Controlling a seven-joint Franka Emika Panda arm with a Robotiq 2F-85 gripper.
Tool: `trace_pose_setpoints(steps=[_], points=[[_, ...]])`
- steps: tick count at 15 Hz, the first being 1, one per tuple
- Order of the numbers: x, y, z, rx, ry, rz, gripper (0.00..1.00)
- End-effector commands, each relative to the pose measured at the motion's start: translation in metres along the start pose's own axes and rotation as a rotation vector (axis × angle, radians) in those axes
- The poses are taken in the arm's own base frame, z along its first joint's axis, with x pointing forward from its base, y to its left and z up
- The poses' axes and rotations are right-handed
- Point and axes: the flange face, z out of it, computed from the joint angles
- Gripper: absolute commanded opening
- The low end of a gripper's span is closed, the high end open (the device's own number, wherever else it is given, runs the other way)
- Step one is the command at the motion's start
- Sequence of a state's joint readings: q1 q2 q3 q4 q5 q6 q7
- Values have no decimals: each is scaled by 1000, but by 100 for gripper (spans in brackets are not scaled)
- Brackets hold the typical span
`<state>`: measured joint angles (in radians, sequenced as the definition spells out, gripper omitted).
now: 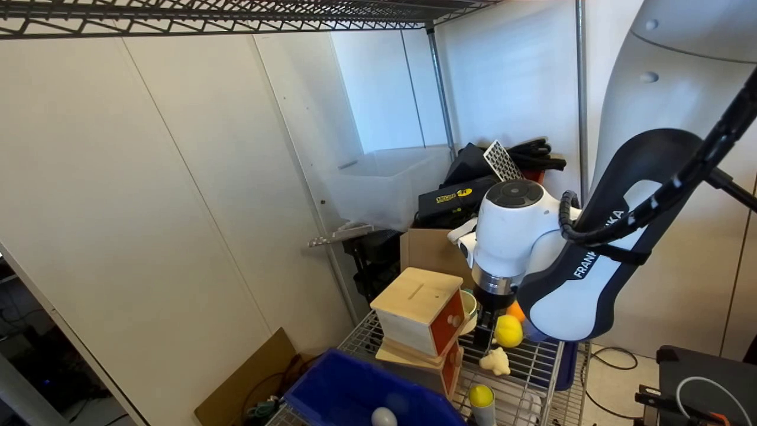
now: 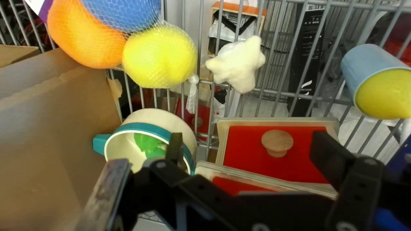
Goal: Remove the white object from the tray, put it on the shelf, and then put it in the bowl
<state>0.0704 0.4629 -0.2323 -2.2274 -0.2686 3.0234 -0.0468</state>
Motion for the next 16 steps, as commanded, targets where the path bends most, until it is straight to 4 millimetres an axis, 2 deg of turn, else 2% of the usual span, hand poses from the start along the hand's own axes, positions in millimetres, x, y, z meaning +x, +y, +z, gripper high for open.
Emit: trace_pose_setpoints(steps=[1, 9, 16], points=[[8, 1, -6, -5, 30, 14, 100], [34, 2, -14, -12, 67, 14, 100], [43, 1, -13, -26, 84, 34, 100]])
